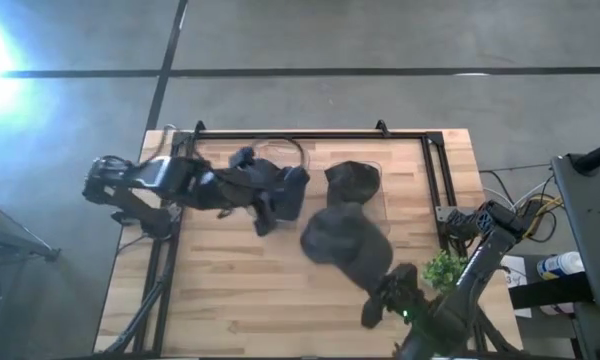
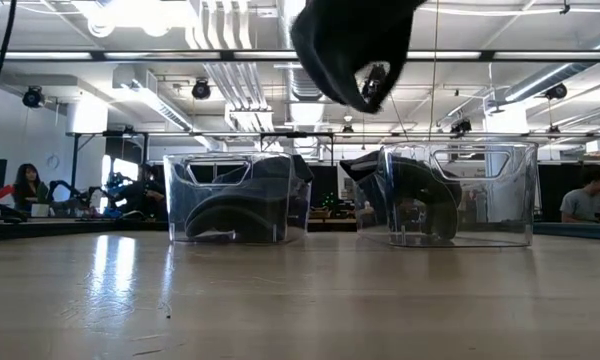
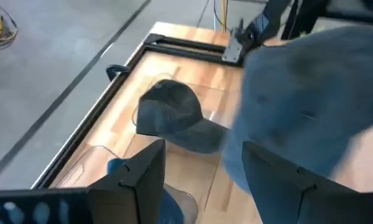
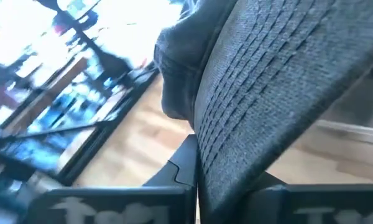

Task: Pick & Place hat
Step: Put the black cap into the right transparent bin

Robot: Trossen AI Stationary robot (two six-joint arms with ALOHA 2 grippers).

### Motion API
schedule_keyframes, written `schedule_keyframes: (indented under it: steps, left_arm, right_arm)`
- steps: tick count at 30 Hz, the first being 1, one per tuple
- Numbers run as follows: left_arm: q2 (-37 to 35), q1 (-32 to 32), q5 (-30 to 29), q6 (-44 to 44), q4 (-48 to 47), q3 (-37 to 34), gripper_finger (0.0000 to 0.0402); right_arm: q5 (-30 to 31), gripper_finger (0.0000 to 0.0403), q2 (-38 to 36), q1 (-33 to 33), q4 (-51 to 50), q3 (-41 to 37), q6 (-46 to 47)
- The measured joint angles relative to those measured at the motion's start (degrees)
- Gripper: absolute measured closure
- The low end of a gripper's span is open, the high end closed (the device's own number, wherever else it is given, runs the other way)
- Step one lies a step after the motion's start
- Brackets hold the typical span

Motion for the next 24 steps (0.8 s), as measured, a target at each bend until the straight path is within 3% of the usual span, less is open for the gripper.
schedule_keyframes:
  steps: [8,14,20,24]
  left_arm:
    - [-6.3,-2.1,1.8,-3.9,-3.3,-9.0,0.0195]
    - [-10.8,-2.3,2.5,-5.6,-1.4,-19.1,0.0195]
    - [-14.6,-2.3,4.7,-7.3,6.7,-28.4,0.0195]
    - [-15.2,-2.3,5.5,-7.5,13.8,-33.8,0.0195]
  right_arm:
    - [-0.6,0.0385,-3.0,-8.3,-6.7,-0.2,0.2]
    - [-8.0,0.0385,-9.5,-14.3,-6.7,-2.7,-3.0]
    - [-14.3,0.0385,-16.0,-19.0,-4.9,-12.9,1.4]
    - [-14.5,0.0385,-18.0,-22.5,0.2,-19.5,1.4]
